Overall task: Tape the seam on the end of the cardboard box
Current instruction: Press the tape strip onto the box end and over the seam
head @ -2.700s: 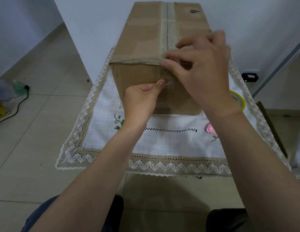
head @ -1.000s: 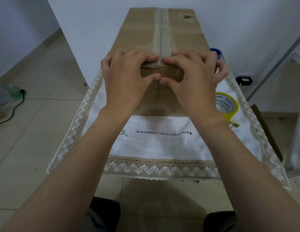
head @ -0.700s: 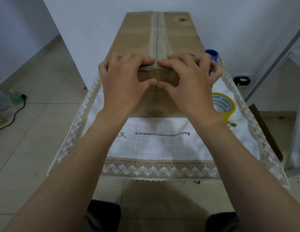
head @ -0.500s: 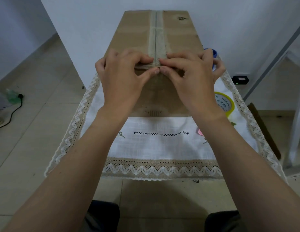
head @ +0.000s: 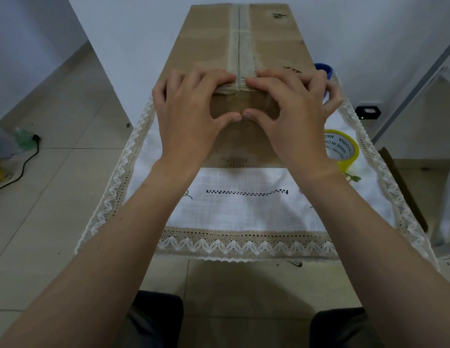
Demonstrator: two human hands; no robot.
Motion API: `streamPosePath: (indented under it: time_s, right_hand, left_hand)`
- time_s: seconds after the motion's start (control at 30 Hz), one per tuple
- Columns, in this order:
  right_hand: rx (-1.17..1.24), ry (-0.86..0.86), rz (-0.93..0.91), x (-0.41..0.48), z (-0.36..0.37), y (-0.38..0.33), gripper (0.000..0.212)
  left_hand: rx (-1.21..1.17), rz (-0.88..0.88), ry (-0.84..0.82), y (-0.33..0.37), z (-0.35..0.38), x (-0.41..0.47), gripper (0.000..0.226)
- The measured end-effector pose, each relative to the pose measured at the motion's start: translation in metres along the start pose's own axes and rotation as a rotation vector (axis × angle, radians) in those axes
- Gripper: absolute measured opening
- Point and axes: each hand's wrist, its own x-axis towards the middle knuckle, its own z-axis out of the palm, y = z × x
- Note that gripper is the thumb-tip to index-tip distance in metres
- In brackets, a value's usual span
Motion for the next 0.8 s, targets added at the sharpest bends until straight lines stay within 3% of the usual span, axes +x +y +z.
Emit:
streamPosePath:
  time_s: [0.27,0.5,0.67,0.8]
  right_hand:
    - [-0.098,-0.028,-0.039,-0.012,0.003,0.003,0.067]
    - [-0.197,-0.090,-0.063,-0.017,0.000,0.003,0.092]
    - [-0.021,0.033,0.050,-0.004,-0.003,-0.011,0.048]
    - [-0.015,0.084,0.141,0.006,0.002,-0.021,0.043]
  left_hand:
    - [0.065,0.029,-0.001,-0.003,0.003,-0.002,0.071]
    - [0.020,0.071,-0.145,-0.019,-0.008,0.005,0.093]
    - [-0.077,0.061,-0.105,-0.027,-0.009,0.010,0.070]
    - [-0.095,0.000,-0.047,-0.019,-0.005,0.013,0.055]
